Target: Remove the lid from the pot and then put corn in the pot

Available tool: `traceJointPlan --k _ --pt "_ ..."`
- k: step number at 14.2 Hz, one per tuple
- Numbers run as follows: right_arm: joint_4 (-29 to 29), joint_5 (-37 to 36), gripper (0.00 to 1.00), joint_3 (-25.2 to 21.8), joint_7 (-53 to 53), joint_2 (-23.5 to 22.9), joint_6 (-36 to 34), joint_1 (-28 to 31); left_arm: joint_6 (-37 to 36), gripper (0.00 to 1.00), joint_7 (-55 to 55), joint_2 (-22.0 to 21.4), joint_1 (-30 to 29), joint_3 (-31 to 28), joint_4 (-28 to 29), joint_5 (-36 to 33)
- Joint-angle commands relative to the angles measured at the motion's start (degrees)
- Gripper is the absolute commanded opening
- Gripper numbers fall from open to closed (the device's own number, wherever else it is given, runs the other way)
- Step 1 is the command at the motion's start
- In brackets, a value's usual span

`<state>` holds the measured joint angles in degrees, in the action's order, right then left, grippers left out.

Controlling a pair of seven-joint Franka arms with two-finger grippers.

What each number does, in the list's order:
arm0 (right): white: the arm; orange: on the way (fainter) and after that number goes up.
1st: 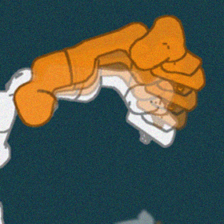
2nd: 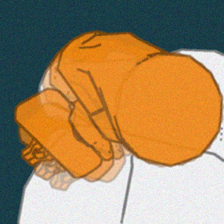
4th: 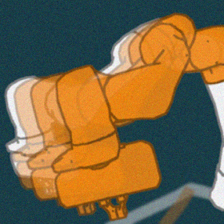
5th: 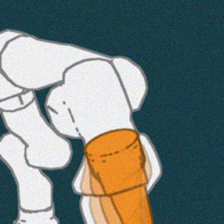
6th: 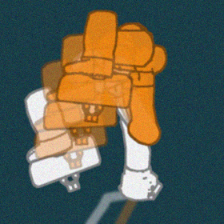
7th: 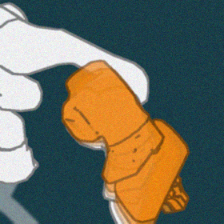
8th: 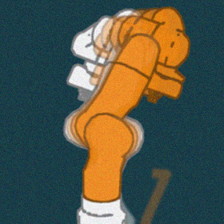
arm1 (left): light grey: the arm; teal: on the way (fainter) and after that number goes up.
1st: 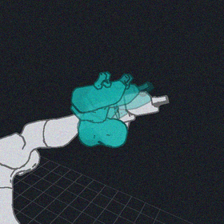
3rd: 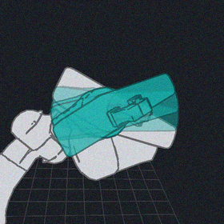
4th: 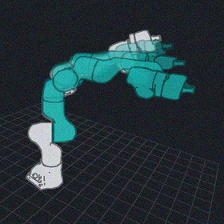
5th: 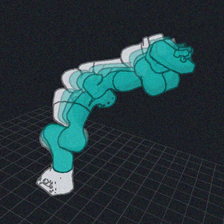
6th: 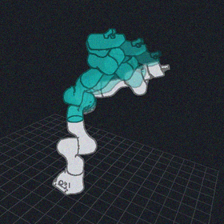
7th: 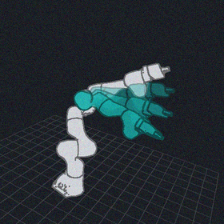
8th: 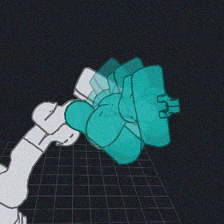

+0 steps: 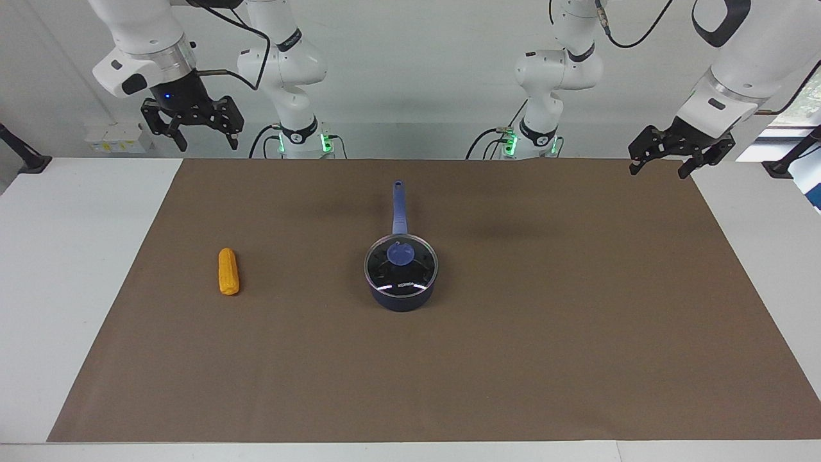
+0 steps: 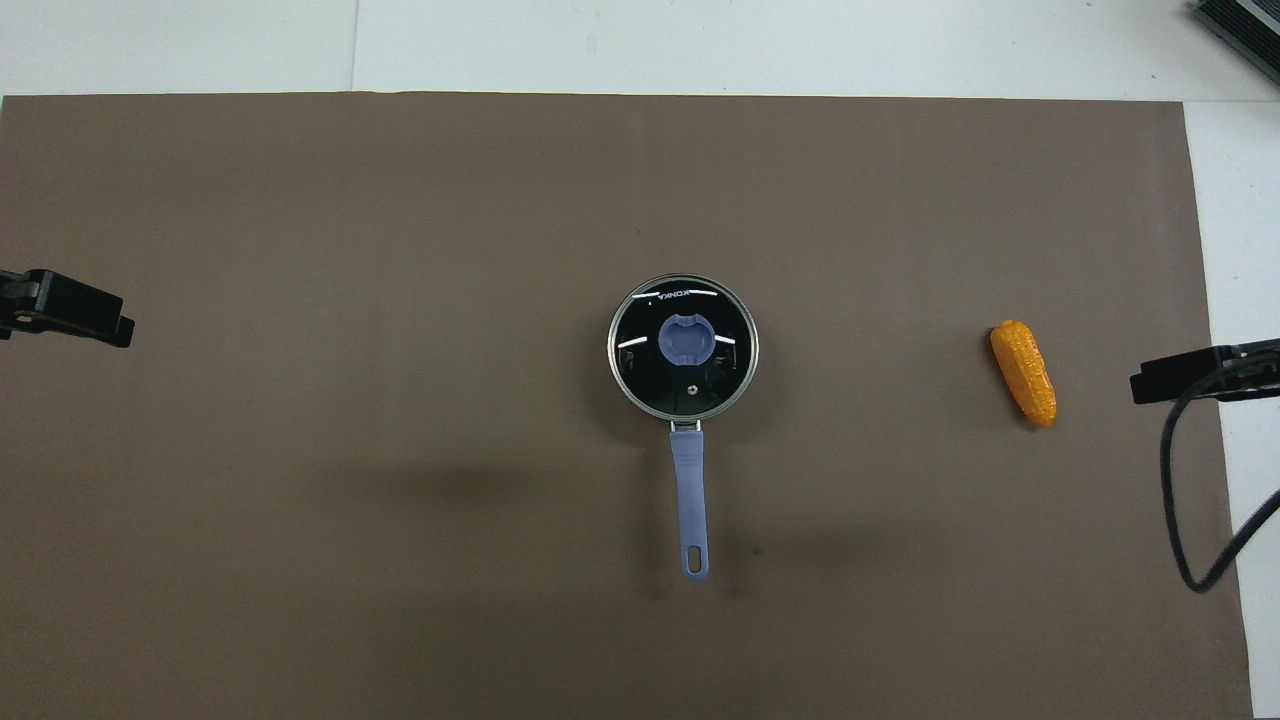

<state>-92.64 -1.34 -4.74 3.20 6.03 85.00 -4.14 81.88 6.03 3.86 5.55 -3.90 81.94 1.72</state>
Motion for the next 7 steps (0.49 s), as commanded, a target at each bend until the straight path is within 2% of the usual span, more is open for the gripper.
traceJointPlan --k 1,7 --pt "-0.35 0.38 1.0 0.17 1.81 0.21 0.16 0.53 0.83 1.0 1.08 -0.69 0.34 -0.23 1.03 -0.31" --pt "-1.05 0.38 1.0 0.17 1.81 0.65 0.16 0.53 1.26 1.0 1.18 -0.69 1.22 -0.14 1.21 -0.31"
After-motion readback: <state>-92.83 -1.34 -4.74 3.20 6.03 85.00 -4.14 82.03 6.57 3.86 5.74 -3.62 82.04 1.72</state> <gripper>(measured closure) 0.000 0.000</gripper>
